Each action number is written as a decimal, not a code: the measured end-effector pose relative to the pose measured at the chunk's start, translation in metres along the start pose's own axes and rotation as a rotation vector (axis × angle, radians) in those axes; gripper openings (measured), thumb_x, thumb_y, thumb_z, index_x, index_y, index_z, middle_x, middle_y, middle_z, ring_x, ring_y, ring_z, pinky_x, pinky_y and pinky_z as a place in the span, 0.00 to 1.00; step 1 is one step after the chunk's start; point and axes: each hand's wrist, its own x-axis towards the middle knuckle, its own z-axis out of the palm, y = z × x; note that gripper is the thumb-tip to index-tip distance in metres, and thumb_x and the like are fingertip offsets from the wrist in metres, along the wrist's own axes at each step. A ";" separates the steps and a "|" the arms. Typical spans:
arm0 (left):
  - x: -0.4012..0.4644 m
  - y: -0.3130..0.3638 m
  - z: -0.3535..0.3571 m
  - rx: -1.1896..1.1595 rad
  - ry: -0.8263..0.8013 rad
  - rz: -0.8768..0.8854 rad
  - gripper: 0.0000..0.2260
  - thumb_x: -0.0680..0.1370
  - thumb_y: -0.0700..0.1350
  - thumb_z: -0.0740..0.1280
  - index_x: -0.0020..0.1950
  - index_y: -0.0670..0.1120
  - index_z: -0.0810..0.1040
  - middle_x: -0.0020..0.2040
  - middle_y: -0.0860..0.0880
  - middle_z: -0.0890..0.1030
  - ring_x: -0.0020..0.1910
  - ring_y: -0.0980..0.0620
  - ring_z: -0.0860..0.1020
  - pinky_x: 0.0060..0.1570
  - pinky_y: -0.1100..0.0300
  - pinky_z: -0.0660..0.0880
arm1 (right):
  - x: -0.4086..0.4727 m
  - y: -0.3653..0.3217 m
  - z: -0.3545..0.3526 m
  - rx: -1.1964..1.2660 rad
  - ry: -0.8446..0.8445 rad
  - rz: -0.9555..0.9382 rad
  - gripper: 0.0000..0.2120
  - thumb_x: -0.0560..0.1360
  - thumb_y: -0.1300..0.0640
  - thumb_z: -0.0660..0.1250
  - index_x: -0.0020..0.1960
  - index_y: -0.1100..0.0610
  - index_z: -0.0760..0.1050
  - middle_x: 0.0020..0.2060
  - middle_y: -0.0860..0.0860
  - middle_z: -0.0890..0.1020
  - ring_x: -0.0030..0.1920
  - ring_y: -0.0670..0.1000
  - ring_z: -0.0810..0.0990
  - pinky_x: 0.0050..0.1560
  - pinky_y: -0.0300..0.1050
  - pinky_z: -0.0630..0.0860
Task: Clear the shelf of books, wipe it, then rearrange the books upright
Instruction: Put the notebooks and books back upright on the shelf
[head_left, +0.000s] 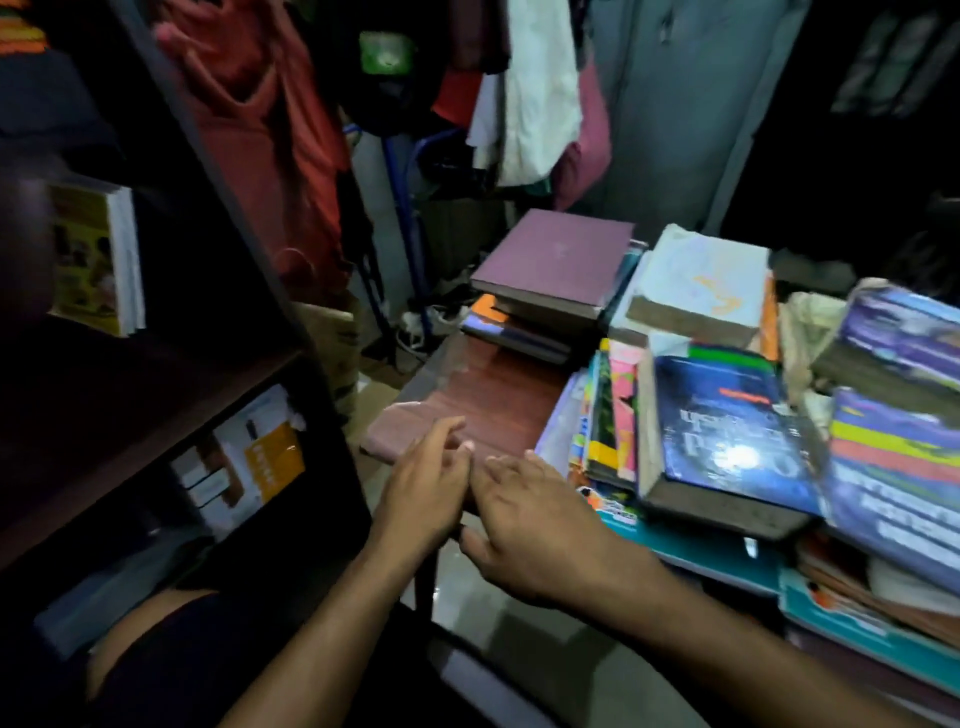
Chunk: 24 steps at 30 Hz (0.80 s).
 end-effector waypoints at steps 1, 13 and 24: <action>-0.001 0.009 0.004 -0.086 -0.100 -0.048 0.17 0.82 0.50 0.64 0.70 0.51 0.74 0.61 0.49 0.80 0.58 0.50 0.79 0.59 0.57 0.73 | -0.015 0.006 -0.011 0.002 0.044 -0.021 0.34 0.77 0.40 0.49 0.74 0.61 0.67 0.66 0.59 0.77 0.68 0.60 0.72 0.74 0.58 0.61; 0.016 0.003 0.052 -0.094 -0.380 -0.193 0.28 0.58 0.61 0.76 0.51 0.45 0.82 0.45 0.46 0.87 0.47 0.40 0.85 0.49 0.38 0.81 | -0.120 0.069 -0.019 -0.072 0.432 0.165 0.21 0.73 0.40 0.62 0.63 0.47 0.75 0.62 0.48 0.76 0.68 0.55 0.73 0.72 0.72 0.59; 0.006 0.003 0.006 -0.260 -0.310 -0.294 0.08 0.73 0.30 0.73 0.51 0.37 0.82 0.42 0.44 0.86 0.34 0.55 0.82 0.33 0.66 0.76 | -0.092 0.052 0.003 0.071 0.453 -0.059 0.21 0.74 0.54 0.67 0.67 0.48 0.71 0.71 0.47 0.71 0.73 0.59 0.66 0.74 0.66 0.59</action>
